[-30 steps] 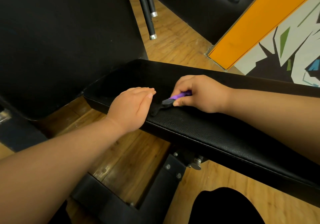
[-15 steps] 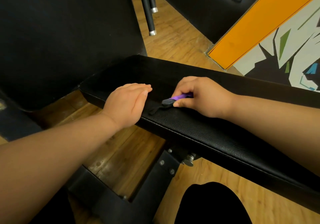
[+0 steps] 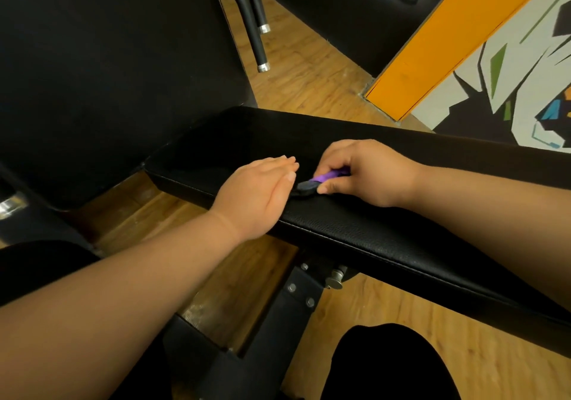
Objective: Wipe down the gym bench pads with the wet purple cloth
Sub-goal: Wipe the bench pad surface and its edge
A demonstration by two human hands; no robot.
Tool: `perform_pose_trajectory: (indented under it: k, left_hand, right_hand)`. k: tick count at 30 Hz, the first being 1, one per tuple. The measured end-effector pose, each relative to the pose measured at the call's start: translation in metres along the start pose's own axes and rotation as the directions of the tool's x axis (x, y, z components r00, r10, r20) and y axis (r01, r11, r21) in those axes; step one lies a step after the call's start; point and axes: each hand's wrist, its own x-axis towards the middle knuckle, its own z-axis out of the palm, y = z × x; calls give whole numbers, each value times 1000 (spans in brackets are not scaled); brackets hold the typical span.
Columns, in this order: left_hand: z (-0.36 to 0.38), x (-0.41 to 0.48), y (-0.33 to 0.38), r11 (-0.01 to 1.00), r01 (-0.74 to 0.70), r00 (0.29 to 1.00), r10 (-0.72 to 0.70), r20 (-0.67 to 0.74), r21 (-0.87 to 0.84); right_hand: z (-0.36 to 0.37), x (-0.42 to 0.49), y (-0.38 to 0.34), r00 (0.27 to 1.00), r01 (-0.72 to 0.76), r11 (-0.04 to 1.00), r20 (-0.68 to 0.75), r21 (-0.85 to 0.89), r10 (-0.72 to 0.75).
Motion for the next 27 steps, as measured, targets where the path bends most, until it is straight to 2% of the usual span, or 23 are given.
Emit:
perform_pose_trajectory:
  k: [8, 16, 24, 27]
  left_hand:
    - [1, 0, 0, 997, 70, 997, -70, -13, 33]
    - [2, 0, 0, 997, 69, 998, -68, -9, 41]
    - [2, -1, 2, 995, 72, 997, -72, -10, 66]
    - [1, -1, 2, 995, 69, 998, -69, 2, 67]
  right_hand:
    - [10, 20, -12, 998, -32, 998, -64, -62, 28]
    - [-5, -12, -5, 999, -31, 998, 22, -55, 33]
    - [8, 9, -15, 997, -46, 998, -67, -34, 44]
    - [2, -2, -12, 999, -36, 999, -38, -39, 35]
